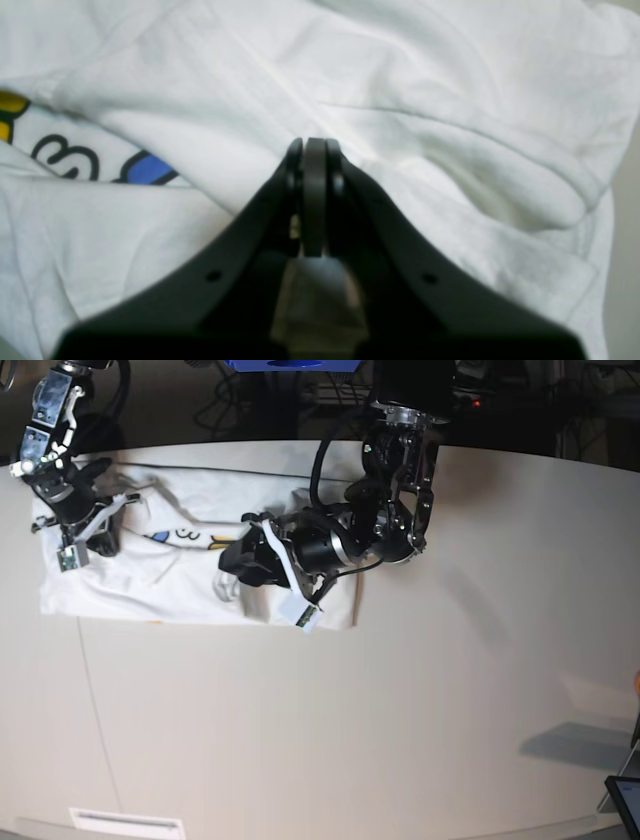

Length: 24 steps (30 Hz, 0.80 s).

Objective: Fold the T-shirt properly
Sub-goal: 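Fold the pinched end over toward the right gripper with the left gripper, then release the left gripper and lift it away from the folded end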

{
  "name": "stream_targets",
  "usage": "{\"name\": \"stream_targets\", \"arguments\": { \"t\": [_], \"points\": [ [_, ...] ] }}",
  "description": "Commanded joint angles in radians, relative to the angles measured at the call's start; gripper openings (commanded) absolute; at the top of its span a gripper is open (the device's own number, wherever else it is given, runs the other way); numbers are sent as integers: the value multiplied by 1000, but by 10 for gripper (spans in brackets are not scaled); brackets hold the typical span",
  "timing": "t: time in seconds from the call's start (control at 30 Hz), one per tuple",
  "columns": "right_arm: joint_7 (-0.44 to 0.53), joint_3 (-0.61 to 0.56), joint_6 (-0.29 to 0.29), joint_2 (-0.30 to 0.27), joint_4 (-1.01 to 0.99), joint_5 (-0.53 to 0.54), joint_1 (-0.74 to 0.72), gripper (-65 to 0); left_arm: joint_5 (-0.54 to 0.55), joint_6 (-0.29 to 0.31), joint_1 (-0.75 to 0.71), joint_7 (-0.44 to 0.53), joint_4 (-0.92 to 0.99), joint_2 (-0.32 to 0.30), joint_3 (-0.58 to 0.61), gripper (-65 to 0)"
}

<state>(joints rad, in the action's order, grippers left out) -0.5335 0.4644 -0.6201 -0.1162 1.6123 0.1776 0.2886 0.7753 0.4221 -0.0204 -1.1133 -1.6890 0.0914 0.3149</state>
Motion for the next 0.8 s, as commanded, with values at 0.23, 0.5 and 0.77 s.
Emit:
{"name": "stream_targets", "arguments": {
  "t": [0.23, 0.5, 0.77],
  "points": [
    [-40, 1, 4, -12, 4, -28, 7, -640, 143, 33, 58, 17, -20, 23, 0, -297],
    [-40, 1, 4, -13, 1, -28, 7, -640, 174, 90, 116, 22, -36, -43, -13, -370],
    [-40, 0, 4, -10, 1, -30, 5, -640, -416, 60, 33, 60, -188, -61, -10, -650]
  ]
}}
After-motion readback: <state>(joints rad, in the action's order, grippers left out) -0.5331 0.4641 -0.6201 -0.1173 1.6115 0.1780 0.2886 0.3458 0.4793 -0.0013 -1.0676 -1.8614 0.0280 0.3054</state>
